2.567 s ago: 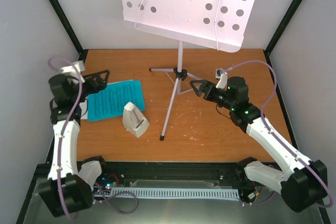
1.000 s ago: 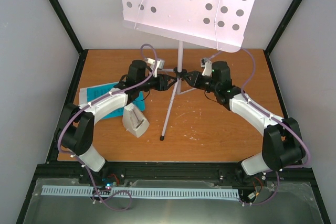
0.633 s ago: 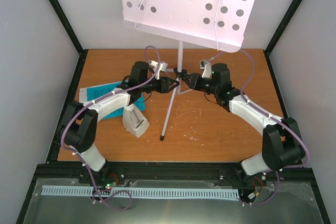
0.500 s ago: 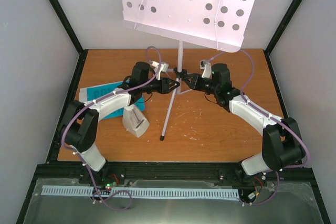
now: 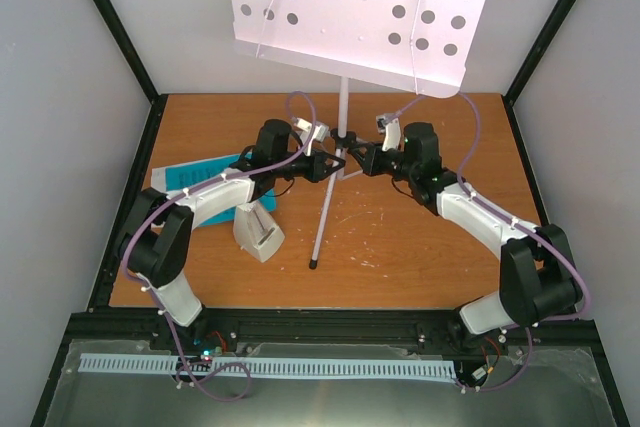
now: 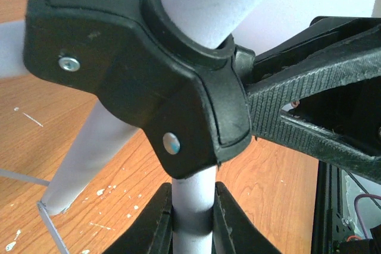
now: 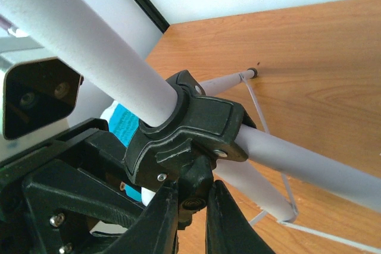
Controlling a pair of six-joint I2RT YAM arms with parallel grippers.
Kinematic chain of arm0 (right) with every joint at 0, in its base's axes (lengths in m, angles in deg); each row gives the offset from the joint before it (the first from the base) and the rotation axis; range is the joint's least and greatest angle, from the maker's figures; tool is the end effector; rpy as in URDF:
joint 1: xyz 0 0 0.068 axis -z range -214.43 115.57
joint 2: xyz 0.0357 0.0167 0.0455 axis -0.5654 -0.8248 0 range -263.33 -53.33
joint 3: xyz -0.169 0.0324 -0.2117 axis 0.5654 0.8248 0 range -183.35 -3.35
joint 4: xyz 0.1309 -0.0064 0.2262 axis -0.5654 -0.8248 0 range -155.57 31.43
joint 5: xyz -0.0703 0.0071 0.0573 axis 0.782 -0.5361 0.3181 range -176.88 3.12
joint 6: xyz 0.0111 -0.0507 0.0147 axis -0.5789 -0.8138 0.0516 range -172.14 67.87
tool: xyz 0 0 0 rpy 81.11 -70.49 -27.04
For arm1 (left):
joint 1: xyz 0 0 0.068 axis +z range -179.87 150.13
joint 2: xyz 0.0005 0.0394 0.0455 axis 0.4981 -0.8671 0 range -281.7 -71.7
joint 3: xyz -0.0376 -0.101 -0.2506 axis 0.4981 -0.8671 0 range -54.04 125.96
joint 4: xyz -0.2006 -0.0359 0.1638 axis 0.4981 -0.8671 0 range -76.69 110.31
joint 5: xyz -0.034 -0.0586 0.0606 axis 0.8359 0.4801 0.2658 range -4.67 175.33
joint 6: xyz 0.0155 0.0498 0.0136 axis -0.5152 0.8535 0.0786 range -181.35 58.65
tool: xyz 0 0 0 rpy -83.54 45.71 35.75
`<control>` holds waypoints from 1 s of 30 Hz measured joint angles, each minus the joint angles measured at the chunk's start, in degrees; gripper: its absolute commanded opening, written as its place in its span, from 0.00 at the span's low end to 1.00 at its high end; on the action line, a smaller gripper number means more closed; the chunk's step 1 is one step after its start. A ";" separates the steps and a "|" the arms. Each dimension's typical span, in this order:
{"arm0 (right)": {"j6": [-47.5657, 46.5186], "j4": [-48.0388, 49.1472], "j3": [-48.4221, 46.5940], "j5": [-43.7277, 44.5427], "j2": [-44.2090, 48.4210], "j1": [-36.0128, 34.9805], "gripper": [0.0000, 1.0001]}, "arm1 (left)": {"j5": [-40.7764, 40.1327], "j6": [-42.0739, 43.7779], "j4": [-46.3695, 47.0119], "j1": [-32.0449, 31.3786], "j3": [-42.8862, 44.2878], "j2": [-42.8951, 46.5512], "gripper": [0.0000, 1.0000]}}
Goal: Pack up the instrument practice props
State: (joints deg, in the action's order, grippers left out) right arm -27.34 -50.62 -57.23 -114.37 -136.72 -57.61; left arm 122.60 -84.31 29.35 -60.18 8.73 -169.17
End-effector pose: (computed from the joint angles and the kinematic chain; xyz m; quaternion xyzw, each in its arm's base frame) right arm 0.2976 0.1452 0.2685 -0.1223 0.8050 0.4016 0.4192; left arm 0.3191 -0.2115 0.2407 0.2212 0.7896 -0.4679 0.3296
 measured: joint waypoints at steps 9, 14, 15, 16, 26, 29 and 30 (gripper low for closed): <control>-23.02 -0.04 2.69 7.23 3.17 -2.21 0.03 | 0.26 0.24 -0.04 -0.52 -0.02 0.00 0.00; -40.41 -1.16 2.34 17.25 3.63 -5.86 0.03 | 0.42 0.20 -0.02 -0.50 -0.02 0.02 0.00; -44.00 -1.27 2.23 19.63 3.63 -6.69 0.03 | 0.39 0.17 0.00 -0.50 -0.02 0.02 0.00; -47.45 -1.25 2.21 22.03 3.63 -7.50 0.03 | 0.39 0.15 0.00 -0.50 -0.02 0.02 0.00; -66.49 0.85 2.12 34.01 2.71 -11.85 0.34 | -0.33 -0.20 0.61 -0.46 -0.24 0.04 0.00; -63.14 -2.21 1.88 33.22 4.52 -11.58 0.61 | -0.26 -0.22 0.66 -0.46 -0.44 0.20 0.00; -61.18 -3.08 2.01 32.63 5.77 -11.39 0.67 | -0.28 -0.22 0.66 -0.46 -0.46 0.22 0.01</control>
State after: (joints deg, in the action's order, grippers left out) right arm -88.52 -53.70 -55.22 -81.73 -130.95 -69.00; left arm 122.32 -84.53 30.01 -60.64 8.27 -168.95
